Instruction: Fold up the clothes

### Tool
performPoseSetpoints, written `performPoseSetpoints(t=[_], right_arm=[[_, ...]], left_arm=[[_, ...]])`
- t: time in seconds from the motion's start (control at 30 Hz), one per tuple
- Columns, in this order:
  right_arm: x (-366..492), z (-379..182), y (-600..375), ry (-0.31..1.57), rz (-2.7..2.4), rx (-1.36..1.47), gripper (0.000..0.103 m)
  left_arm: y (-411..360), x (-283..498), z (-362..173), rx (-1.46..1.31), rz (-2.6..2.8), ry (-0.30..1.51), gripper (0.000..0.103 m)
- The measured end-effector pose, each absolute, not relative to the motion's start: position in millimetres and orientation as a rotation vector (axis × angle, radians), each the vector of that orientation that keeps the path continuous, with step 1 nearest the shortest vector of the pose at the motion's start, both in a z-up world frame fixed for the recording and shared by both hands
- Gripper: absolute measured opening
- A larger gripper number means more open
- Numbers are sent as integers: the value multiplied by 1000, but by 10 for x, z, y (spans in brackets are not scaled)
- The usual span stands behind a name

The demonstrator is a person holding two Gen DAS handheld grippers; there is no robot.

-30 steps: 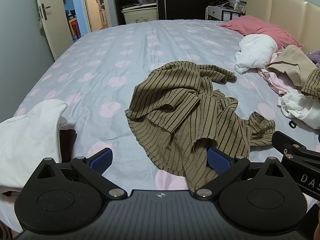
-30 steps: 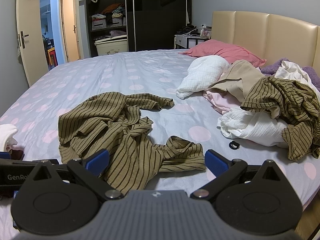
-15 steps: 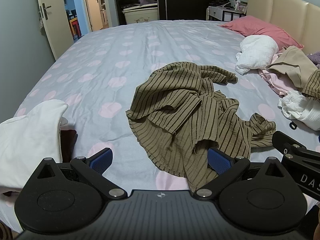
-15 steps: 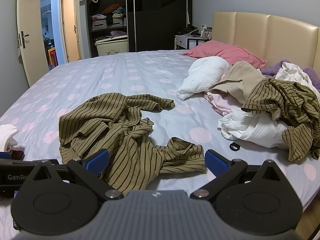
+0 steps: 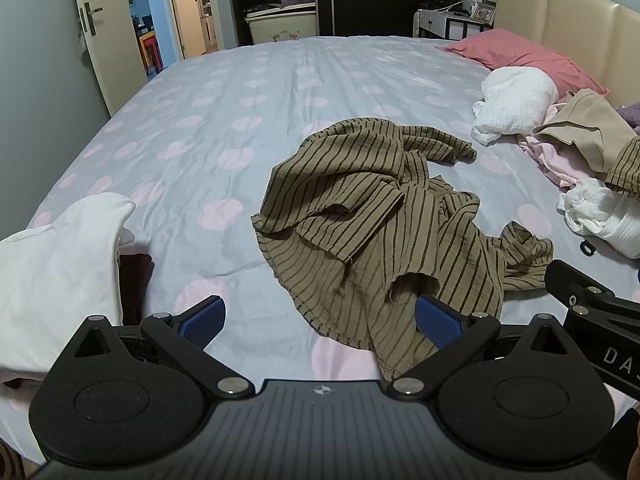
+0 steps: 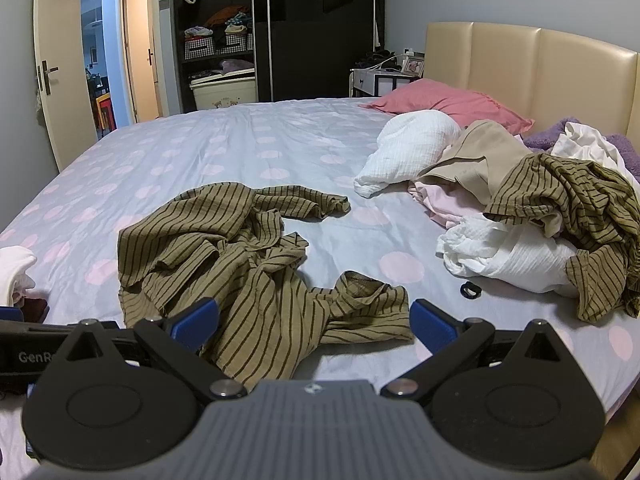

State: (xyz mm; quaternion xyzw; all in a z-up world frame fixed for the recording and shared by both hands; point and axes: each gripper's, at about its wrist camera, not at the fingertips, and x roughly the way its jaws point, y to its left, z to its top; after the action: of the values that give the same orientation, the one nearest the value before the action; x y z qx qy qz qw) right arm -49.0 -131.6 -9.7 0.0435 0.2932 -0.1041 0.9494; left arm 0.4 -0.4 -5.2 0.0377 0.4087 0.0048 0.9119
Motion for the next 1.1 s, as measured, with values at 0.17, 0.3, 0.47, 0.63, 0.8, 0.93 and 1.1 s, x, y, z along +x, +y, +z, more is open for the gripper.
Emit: performPoseSetpoints(t=[0.17,0.3,0.47,0.63,0.8,0.93,1.1], right_arm=[[-491,-115,-1325,601,-214,90,103],[-474,-154,-1344,609,-222,92,103],[-443,-212,-1383,619,-220,102,103],[-404,-266,-1410,621,-180,114,103],[-336,-346,-1480,633,-132,147,103],[-292,-379,-1565,629,-104,197,103],[-257,-412,-1705,612,-77,241,102]], left_arm=[[-11,2,-69,79,8,846,103],[-6,22,-100,76,4,853,103],[65,76,-180,46,11,874,103],[94,134,-262,33,-8,883,103],[98,211,-348,21,-30,893,102],[34,316,-421,20,-56,896,100],[-64,458,-512,22,-93,897,97]])
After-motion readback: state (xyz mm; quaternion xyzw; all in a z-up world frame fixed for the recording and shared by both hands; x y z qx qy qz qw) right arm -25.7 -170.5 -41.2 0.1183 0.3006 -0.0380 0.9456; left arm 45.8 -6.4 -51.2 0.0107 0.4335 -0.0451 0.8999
